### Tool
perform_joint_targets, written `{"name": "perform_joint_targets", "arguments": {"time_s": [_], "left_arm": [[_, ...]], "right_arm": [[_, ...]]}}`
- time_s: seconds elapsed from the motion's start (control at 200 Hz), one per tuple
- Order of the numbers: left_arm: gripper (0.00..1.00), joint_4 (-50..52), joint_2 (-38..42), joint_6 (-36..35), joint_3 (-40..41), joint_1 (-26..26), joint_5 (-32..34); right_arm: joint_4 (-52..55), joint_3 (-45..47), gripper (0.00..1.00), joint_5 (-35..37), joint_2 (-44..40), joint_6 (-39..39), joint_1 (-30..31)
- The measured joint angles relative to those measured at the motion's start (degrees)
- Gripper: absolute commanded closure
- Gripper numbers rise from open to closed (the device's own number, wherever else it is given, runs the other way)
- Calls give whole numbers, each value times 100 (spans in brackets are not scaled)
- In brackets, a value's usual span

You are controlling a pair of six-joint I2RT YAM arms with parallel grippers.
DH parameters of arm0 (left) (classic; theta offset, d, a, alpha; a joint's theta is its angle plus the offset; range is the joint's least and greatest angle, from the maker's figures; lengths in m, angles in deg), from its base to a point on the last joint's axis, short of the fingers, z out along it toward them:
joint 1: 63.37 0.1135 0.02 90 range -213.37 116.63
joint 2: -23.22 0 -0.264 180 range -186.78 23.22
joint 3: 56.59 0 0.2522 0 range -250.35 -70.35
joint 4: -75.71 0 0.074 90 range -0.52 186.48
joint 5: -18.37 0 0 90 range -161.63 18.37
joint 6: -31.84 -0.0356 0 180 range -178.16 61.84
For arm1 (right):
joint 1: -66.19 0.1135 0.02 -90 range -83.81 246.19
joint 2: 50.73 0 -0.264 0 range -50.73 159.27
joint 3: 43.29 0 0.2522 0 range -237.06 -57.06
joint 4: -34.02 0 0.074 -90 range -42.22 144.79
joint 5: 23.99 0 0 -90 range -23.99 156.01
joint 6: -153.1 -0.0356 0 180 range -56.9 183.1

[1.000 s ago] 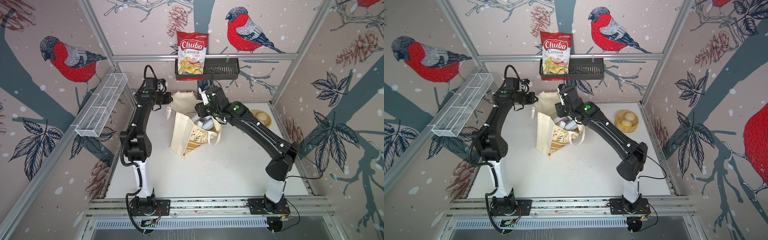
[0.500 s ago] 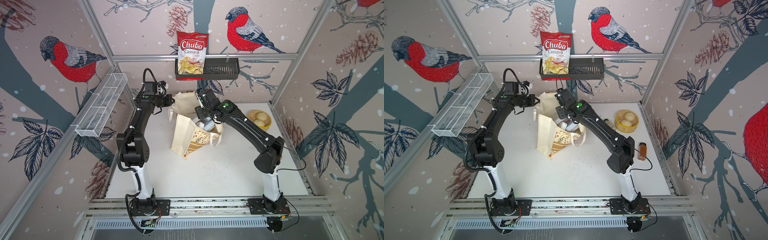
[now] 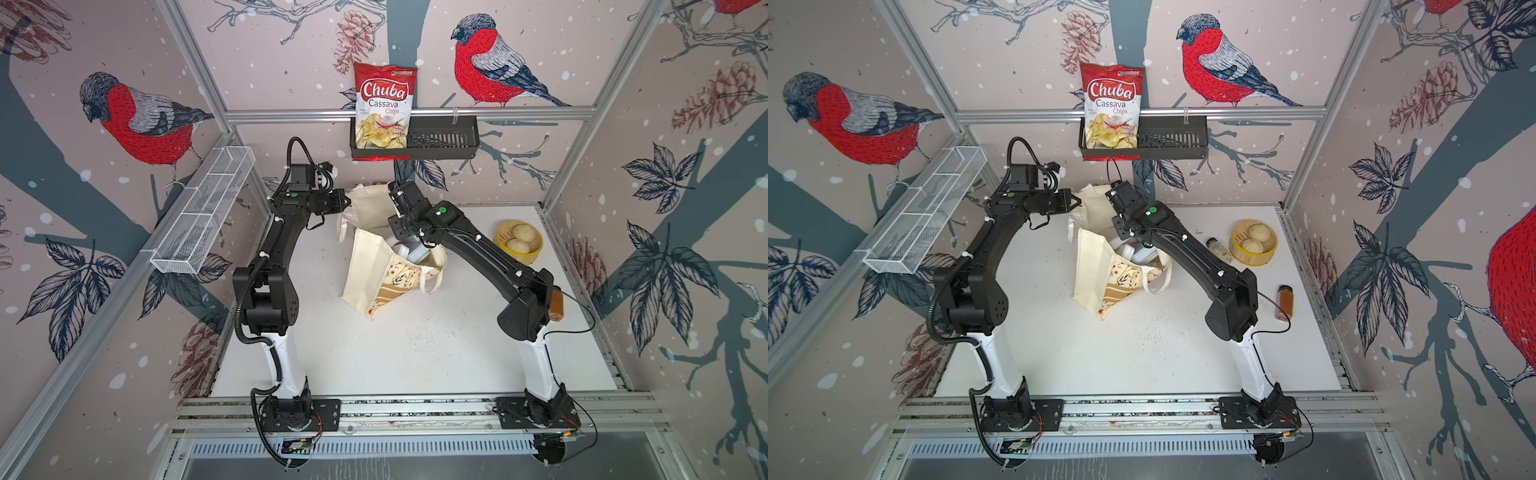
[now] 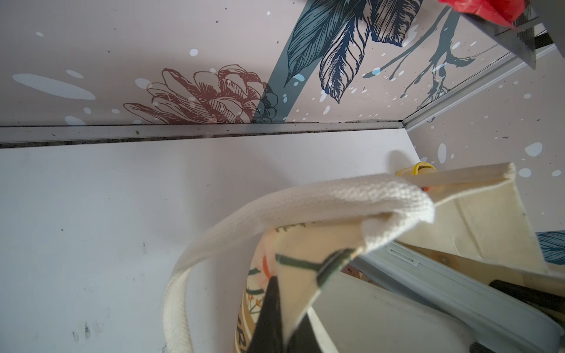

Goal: Take out the pencil case from the canvas bag
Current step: Pick up the pencil case from the canvas bag.

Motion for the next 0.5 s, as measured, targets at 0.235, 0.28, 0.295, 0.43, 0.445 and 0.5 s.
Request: {"name": "perform_joint_targets", "arguments": {"time_s": [0.235,0.28,0.295,0.43,0.445,0.5], "left_arm": [[100,-4,4,0,2,-2,2],[100,-4,4,0,4,-2,2],[100,-7,7,0,7,-2,2],[100,-9,20,-2,17,-2,7],[100,-9,20,-2,17,-2,7],[100,-9,33,-2,26,-2,7]], "right_arm": [[223,-127,48,184,7,7,79],[271,-136,50,232,7,20,98],[286,-138,50,247,7,22,103],[367,-173,53,306,15,26,151],[378,-177,55,308,17,26,153],[437,-214,58,330,17,46,166]]}}
